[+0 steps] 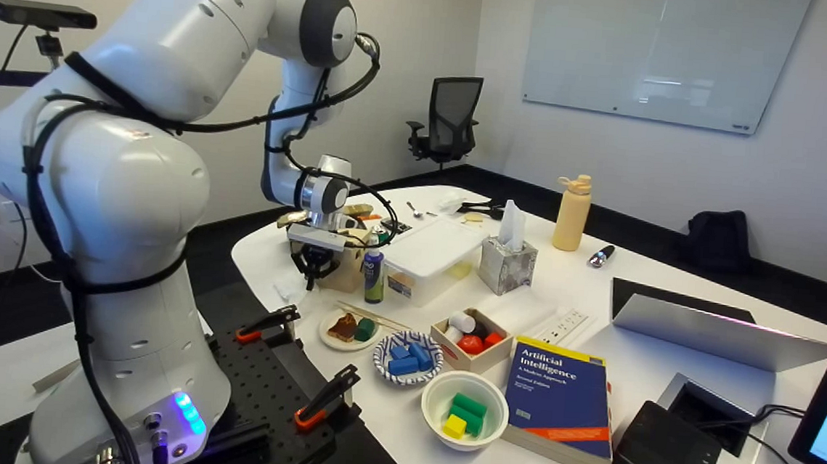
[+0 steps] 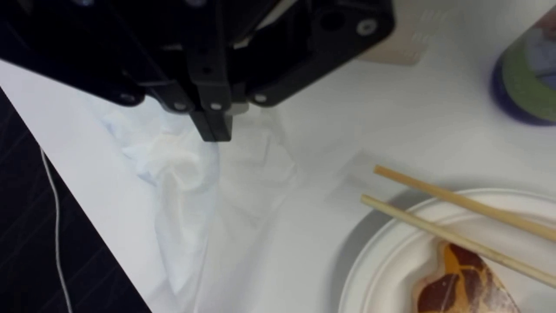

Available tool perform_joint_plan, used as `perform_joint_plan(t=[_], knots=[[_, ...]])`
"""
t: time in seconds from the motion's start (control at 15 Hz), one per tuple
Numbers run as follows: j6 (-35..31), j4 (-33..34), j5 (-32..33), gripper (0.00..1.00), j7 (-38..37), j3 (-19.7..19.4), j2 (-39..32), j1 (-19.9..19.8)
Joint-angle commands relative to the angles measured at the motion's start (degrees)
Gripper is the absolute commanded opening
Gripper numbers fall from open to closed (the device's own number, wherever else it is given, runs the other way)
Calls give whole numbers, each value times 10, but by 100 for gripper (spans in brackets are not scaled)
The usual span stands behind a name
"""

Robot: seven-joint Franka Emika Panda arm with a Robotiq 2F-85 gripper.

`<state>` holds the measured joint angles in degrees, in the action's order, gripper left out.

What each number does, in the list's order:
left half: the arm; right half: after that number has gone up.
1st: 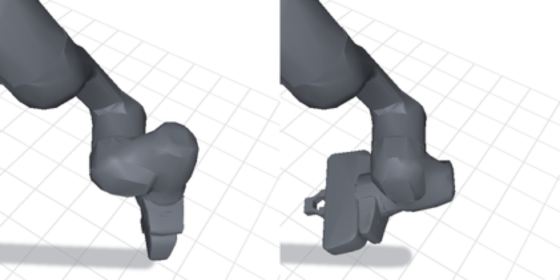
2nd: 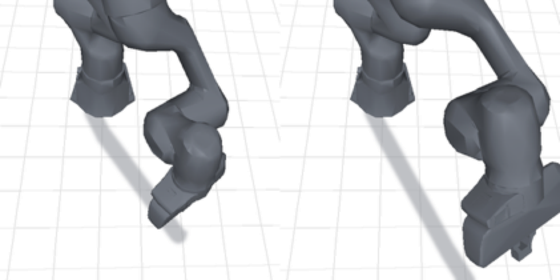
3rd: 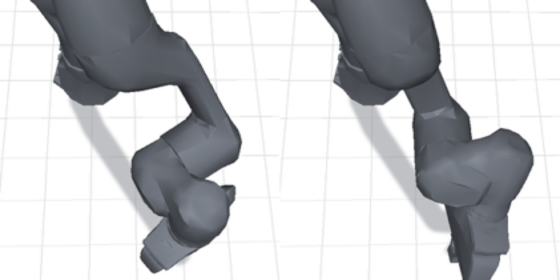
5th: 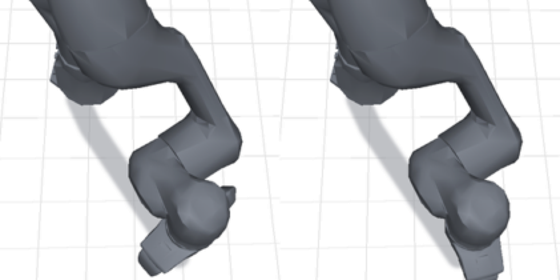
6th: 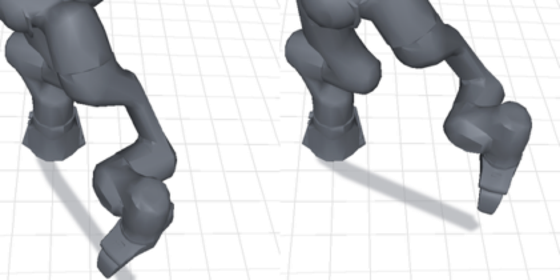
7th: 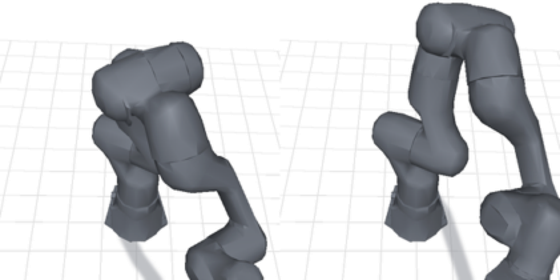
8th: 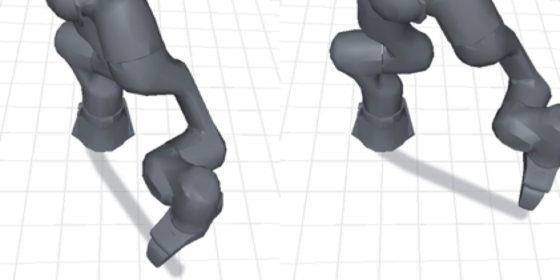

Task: Use the white napkin to wipe the blue book.

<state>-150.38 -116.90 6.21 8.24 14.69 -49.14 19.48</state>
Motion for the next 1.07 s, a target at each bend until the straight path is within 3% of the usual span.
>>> perform_joint_plan(t=[0.0, 0.47, 0.67, 1.0], knots=[[32, -41, 9, 0, -25, -14, 71, 3], [178, -106, -24, 0, -46, -5, 226, -34], [230, -151, -15, 0, -131, -32, 317, -29], [264, -195, 41, 0, -209, -91, 432, -67]])
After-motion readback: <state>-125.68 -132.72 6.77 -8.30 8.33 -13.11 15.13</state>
